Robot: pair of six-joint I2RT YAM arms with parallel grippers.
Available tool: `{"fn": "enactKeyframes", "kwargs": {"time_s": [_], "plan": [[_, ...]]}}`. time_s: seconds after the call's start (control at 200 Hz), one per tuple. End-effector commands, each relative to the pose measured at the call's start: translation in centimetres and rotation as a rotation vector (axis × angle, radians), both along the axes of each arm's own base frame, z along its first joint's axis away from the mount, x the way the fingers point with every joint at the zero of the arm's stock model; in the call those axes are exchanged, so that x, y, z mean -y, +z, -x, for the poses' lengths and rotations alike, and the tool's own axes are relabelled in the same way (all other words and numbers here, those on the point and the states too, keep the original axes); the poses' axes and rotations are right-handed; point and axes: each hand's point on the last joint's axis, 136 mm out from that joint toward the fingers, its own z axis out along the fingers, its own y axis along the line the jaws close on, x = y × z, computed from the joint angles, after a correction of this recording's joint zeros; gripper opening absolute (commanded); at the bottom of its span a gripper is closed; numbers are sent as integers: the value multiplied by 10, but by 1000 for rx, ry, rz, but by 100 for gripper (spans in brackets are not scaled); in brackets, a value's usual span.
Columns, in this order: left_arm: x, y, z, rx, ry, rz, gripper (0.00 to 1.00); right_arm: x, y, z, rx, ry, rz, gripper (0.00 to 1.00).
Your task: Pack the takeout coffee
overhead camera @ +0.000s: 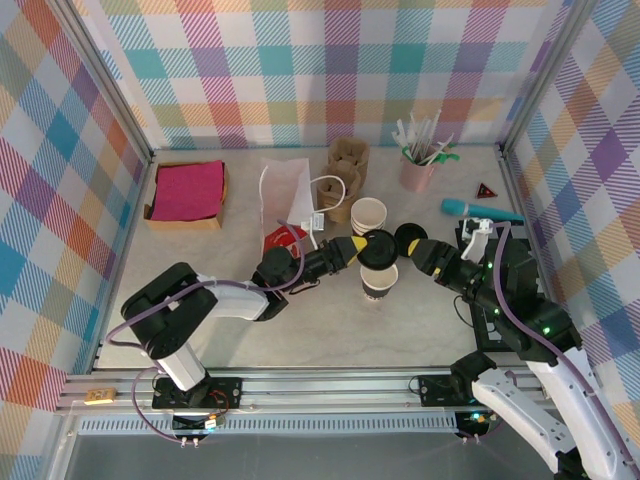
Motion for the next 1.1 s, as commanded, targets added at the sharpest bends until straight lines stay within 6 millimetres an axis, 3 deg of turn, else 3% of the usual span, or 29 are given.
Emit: {"fn": "enactKeyframes", "kwargs": {"time_s": [0.0, 0.21, 0.825, 1.095], "plan": [[3, -12, 4, -19, -8, -19, 25, 9, -6, 0, 9, -30, 41, 59], [6, -17, 5, -27, -11, -28, 25, 9, -8, 0, 14, -24, 47, 59], [-1, 67, 24, 163, -15, -152, 25, 2, 24, 8, 98, 34, 15, 59], [13, 68, 42, 192, -46, -212, 25, 13, 33, 19, 130, 16, 29, 59]]}}
